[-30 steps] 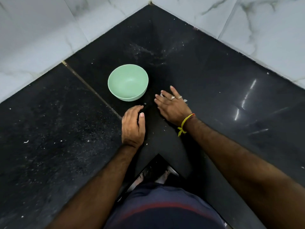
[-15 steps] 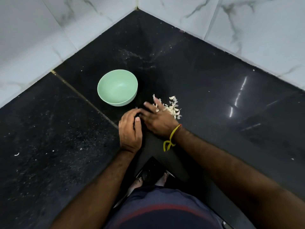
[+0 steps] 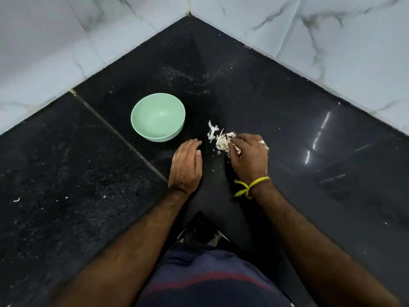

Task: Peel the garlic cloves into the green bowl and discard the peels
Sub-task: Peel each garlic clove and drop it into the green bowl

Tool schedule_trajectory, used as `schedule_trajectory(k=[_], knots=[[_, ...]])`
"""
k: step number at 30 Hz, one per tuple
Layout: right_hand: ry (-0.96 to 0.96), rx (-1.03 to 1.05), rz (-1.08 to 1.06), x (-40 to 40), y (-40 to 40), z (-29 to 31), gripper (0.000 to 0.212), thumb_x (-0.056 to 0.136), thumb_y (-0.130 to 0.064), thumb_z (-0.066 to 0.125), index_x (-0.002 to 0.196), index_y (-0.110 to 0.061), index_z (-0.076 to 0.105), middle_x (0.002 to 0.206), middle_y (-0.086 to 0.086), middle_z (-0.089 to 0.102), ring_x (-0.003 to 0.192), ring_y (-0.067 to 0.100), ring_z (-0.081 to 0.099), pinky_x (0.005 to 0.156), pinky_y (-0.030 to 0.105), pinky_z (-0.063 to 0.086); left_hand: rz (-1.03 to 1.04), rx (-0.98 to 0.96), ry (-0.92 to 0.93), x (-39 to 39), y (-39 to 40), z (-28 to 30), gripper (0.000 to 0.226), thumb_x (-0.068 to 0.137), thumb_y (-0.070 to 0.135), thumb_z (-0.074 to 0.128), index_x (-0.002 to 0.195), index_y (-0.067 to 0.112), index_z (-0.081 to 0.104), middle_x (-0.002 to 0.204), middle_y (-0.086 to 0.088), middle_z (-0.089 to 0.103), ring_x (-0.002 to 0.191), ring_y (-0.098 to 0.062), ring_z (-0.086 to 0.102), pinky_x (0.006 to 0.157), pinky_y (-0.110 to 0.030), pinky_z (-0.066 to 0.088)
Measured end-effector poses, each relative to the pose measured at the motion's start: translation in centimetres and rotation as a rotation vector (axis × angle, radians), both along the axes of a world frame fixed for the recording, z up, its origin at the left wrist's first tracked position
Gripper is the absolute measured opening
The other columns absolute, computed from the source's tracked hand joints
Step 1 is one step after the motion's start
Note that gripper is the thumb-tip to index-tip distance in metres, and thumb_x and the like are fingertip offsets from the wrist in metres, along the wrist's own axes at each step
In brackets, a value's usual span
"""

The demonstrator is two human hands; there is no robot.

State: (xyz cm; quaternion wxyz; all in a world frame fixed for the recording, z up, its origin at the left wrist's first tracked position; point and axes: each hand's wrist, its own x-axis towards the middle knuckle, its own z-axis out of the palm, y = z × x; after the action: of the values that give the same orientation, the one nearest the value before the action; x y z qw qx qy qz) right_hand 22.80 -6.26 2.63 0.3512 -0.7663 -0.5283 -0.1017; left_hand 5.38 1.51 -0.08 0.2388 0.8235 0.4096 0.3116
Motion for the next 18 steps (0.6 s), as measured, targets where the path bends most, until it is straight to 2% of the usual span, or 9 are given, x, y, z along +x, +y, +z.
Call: schedule_trajectory(k=[2, 5, 7, 10, 13, 16, 18], knots=[[0.058, -0.206, 0.028, -1.1, -1.1, 0.4, 0.016, 0.087, -0.026, 0.068, 0.095, -0.014, 0.073, 0.098, 0.004, 0.065, 0.091, 0.028, 0.060, 0.069, 0.042, 0.054, -0.011, -0.009, 0.023, 0.0, -0.1, 0.1, 0.041, 0.101, 0.023, 0.038, 0.128, 0.006, 0.063, 0.135, -0.010, 0.063, 0.129, -0.027, 0.054, 0.113, -0.045, 0.039], [0.099, -0.485, 0.064, -1.8, -0.2, 0.1, 0.021, 0.089, -0.021, 0.066, 0.107, -0.012, 0.068, 0.112, 0.010, 0.056, 0.099, 0.031, 0.056, 0.078, 0.045, 0.054, -0.041, -0.004, 0.065, -0.1, -0.5, 0.5, 0.040, 0.101, 0.023, 0.038, 0.129, 0.008, 0.063, 0.135, -0.008, 0.063, 0.129, -0.024, 0.054, 0.113, -0.042, 0.038], [0.129, -0.532, 0.048, -1.4, 0.9, 0.1, 0.016, 0.090, -0.010, 0.059, 0.103, -0.008, 0.068, 0.114, 0.013, 0.054, 0.098, 0.035, 0.057, 0.082, 0.044, 0.053, -0.057, 0.021, 0.071, -0.1, -0.9, 0.7, 0.039, 0.101, 0.023, 0.040, 0.126, 0.008, 0.065, 0.132, -0.008, 0.064, 0.126, -0.024, 0.057, 0.110, -0.042, 0.041], [0.117, -0.573, 0.034, -0.4, 1.9, 1.0, 0.015, 0.089, -0.002, 0.053, 0.092, -0.001, 0.068, 0.108, 0.016, 0.057, 0.091, 0.038, 0.061, 0.079, 0.042, 0.052, -0.047, 0.009, 0.034, -0.1, -1.6, 0.8, 0.038, 0.100, 0.022, 0.041, 0.124, 0.006, 0.066, 0.128, -0.009, 0.066, 0.121, -0.027, 0.059, 0.106, -0.046, 0.045], [0.102, -0.508, 0.026, -0.6, 1.8, 2.4, 0.019, 0.094, -0.018, 0.055, 0.100, -0.006, 0.068, 0.110, 0.012, 0.057, 0.097, 0.033, 0.060, 0.084, 0.043, 0.052, -0.016, -0.007, -0.034, -0.6, -3.2, 0.7, 0.039, 0.099, 0.018, 0.040, 0.124, 0.004, 0.065, 0.129, -0.011, 0.065, 0.122, -0.028, 0.059, 0.107, -0.044, 0.044], [0.049, -0.512, 0.117, -3.1, 0.6, 3.1, 0.036, 0.088, -0.038, 0.066, 0.115, -0.014, 0.064, 0.118, 0.009, 0.053, 0.105, 0.028, 0.056, 0.083, 0.044, 0.053, -0.003, -0.011, -0.084, -1.4, -3.9, 0.5, 0.040, 0.096, 0.014, 0.039, 0.125, 0.002, 0.064, 0.129, -0.013, 0.065, 0.122, -0.029, 0.058, 0.108, -0.044, 0.043], [0.091, -0.552, 0.174, -4.4, -0.1, 2.1, 0.049, 0.083, -0.038, 0.072, 0.125, -0.016, 0.060, 0.121, 0.010, 0.048, 0.106, 0.028, 0.055, 0.083, 0.044, 0.053, 0.009, -0.031, -0.083, -1.4, -3.7, 0.5, 0.042, 0.094, 0.014, 0.039, 0.126, 0.002, 0.063, 0.129, -0.013, 0.064, 0.123, -0.029, 0.057, 0.108, -0.045, 0.042]])
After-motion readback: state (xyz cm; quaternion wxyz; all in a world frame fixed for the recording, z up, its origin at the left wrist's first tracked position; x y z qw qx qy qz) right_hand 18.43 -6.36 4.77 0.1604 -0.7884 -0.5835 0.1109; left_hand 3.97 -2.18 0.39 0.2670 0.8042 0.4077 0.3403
